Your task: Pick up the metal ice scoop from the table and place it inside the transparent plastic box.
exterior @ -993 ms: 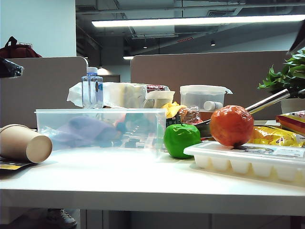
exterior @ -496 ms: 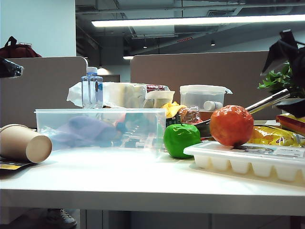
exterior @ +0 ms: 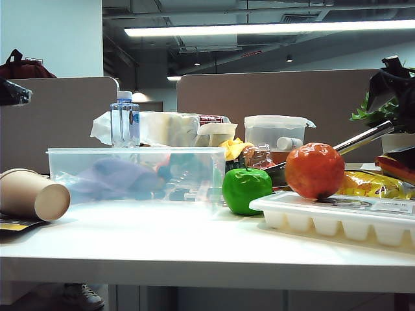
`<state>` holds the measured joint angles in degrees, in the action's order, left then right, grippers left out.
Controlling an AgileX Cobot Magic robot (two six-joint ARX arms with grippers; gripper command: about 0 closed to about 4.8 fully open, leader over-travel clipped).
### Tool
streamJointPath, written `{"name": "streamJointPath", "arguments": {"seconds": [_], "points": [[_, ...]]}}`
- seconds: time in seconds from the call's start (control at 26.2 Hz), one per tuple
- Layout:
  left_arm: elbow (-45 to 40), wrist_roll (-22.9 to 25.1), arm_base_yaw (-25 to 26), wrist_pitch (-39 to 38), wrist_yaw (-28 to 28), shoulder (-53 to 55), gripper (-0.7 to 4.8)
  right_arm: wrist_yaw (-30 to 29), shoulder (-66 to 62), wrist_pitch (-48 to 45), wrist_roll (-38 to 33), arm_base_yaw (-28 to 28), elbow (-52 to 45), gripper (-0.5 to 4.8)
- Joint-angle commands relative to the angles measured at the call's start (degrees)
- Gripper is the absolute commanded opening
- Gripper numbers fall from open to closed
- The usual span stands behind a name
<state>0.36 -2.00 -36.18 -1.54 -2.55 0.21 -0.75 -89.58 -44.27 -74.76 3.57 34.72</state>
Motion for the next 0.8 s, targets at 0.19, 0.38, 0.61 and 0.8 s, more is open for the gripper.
{"name": "streamJointPath", "arguments": {"seconds": [0.19, 0.38, 0.61, 0.8], "points": [[0.1, 0.0, 0.0, 0.3, -0.1, 0.1, -0.05, -0.4, -3.6, -1.4, 0.0, 1.1, 3.8, 3.99], [0.1, 0.0, 0.0, 0.3, -0.1, 0.1, -0.05, 1.6, -5.0, -1.4, 0.0, 1.1, 4.2, 2.52], [0.1, 0.0, 0.0, 0.3, -0.1, 0.1, -0.05, 1.6, -5.5, -3.2, 0.0, 1.2, 4.2, -0.08], [0.1, 0.0, 0.0, 0.3, -0.1, 0.1, -0.05, 1.5, -5.2, -13.2, 1.3, 1.2, 4.2, -0.08]]}}
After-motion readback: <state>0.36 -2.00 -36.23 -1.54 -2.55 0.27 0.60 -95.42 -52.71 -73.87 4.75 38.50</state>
